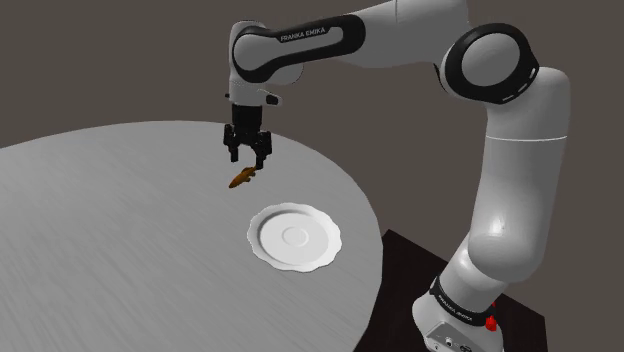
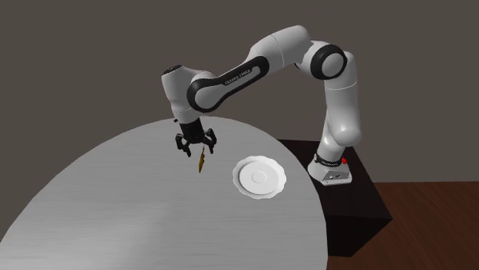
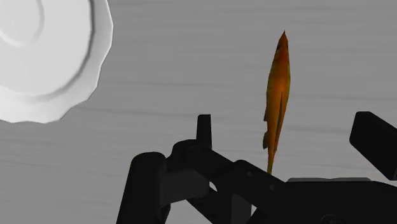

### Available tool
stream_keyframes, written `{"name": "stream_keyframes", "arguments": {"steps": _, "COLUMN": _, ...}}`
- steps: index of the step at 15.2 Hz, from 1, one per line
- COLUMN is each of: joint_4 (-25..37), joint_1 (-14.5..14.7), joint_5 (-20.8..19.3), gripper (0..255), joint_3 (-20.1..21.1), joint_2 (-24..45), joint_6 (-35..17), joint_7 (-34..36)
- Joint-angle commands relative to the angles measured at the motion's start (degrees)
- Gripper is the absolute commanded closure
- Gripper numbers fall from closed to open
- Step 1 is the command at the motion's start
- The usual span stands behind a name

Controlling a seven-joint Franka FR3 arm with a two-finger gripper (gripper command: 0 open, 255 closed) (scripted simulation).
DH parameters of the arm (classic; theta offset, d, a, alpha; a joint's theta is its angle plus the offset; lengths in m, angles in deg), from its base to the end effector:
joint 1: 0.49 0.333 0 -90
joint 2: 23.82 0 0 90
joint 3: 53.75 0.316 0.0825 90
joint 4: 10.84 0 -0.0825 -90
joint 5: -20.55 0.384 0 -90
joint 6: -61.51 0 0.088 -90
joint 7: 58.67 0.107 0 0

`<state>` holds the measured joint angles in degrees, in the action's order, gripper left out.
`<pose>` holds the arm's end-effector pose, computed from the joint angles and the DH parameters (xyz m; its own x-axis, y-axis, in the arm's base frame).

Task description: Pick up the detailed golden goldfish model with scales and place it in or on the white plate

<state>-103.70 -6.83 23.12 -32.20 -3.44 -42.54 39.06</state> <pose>0.6236 0.1475 0.4197 0.0907 -0.9847 -0.1490 -0.9806 -0.1143 0.1589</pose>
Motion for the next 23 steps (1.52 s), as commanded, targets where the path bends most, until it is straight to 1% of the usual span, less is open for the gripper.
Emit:
{"name": "stream_keyframes", "arguments": {"steps": 1, "joint_4": 0.0, "joint_1": 0.2, "joint_5": -0.1, "gripper": 0, "joint_3": -0.3, "joint_2": 1.1, "joint_6": -1.1, "joint_7": 1.2}}
{"name": "stream_keyframes", "arguments": {"steps": 7, "joint_4": -3.6, "joint_1": 0.4, "joint_5": -0.2, "gripper": 0, "joint_3": -0.3, "joint_2": 1.6, "joint_6": -5.2, "joint_7": 1.2}}
{"name": "stream_keyframes", "arguments": {"steps": 15, "joint_4": -3.6, "joint_1": 0.4, "joint_5": -0.2, "gripper": 0, "joint_3": -0.3, "joint_2": 1.6, "joint_6": -5.2, "joint_7": 1.2}}
{"name": "stream_keyframes", "arguments": {"steps": 16, "joint_4": -3.6, "joint_1": 0.4, "joint_5": -0.2, "gripper": 255, "joint_3": -0.3, "joint_2": 1.6, "joint_6": -5.2, "joint_7": 1.2}}
{"name": "stream_keyframes", "arguments": {"steps": 23, "joint_4": -3.6, "joint_1": 0.4, "joint_5": -0.2, "gripper": 255, "joint_3": -0.3, "joint_2": 1.6, "joint_6": -5.2, "joint_7": 1.2}}
